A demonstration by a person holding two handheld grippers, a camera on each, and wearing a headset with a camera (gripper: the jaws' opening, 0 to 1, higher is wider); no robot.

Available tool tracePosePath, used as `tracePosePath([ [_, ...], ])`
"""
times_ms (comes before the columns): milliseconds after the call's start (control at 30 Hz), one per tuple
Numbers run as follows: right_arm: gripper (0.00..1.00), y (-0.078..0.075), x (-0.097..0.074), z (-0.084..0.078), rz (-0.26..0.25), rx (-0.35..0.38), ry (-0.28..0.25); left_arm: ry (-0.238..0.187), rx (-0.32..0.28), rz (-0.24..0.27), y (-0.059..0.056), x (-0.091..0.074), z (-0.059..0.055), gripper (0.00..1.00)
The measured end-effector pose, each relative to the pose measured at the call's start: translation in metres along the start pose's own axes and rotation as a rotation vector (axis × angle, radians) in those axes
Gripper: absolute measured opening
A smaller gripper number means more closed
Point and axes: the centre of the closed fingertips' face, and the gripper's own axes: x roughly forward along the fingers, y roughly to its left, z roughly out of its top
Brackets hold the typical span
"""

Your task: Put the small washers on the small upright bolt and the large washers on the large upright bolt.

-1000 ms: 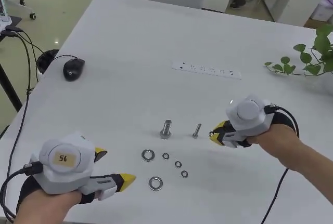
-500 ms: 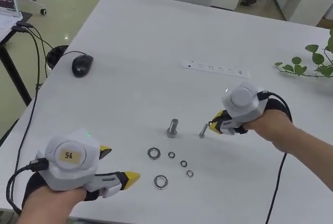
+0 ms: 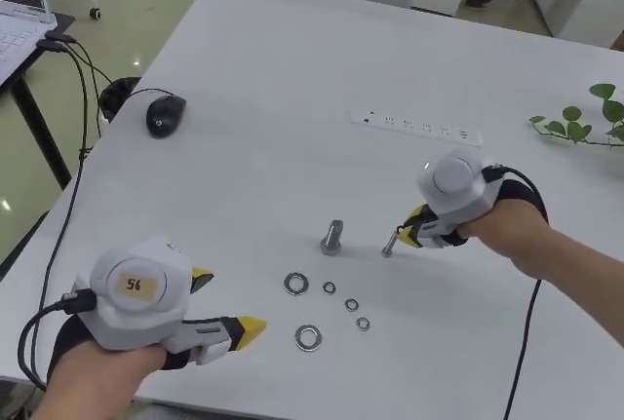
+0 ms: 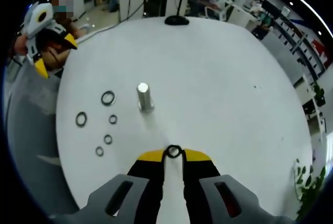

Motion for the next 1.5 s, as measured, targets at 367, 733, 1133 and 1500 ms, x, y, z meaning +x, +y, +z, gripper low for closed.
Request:
tracePosePath([
  [367, 0.13, -0.001, 0.008, 0.0, 0.012, -0.023, 0.028, -0.001, -0.007, 0.007, 0.003, -0.001, 0.0, 0.56],
  [733, 0.13, -0.001, 0.017, -0.005, 0.029, -0.034, 0.056, 0.001, -0.014, 0.014, 0.005, -0.003, -0.002, 0.56],
  [1133, 0.13, 0.001, 0.033, -0.01, 0.053, -0.041, 0.09, 0.004, -0.02, 0.018, 0.007, -0.003, -0.003, 0.56],
  [1500, 0.13, 0.004, 0.052, -0.02, 0.071, -0.034, 0.126, 0.013, -0.025, 0.024, 0.009, -0.005, -0.006, 0.56],
])
